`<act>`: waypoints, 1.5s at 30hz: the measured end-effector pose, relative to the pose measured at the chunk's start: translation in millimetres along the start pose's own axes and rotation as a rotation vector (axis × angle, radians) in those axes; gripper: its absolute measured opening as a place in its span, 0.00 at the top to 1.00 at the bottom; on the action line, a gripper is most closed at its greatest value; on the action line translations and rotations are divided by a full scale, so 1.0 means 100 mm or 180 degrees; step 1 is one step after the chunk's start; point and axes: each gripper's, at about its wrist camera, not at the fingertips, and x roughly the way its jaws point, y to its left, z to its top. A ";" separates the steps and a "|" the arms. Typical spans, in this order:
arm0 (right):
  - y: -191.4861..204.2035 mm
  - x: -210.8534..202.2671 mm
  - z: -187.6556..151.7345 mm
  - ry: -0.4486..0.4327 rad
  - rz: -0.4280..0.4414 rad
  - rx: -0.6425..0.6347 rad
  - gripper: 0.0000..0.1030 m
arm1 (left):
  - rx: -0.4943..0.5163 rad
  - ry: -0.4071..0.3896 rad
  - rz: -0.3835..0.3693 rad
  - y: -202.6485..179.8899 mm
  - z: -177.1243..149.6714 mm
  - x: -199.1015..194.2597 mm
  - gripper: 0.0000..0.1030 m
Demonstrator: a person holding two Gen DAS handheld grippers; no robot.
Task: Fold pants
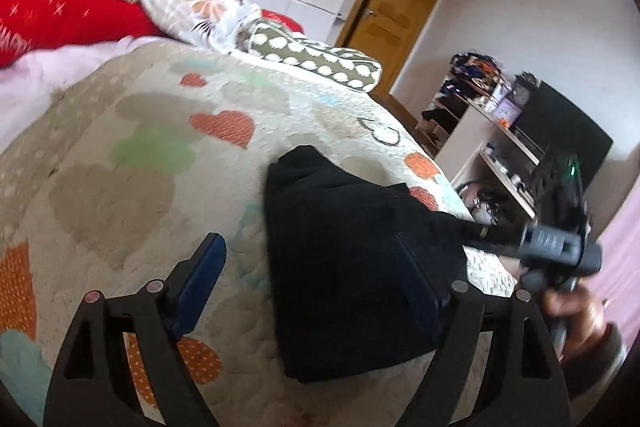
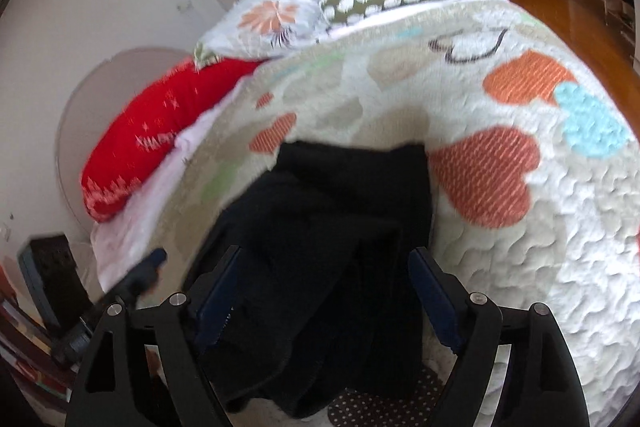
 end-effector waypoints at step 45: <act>1.15 1.19 0.92 0.0553 -0.0489 -0.2169 1.00 | 0.0026 0.0415 0.0145 -0.17 -0.23 0.39 0.18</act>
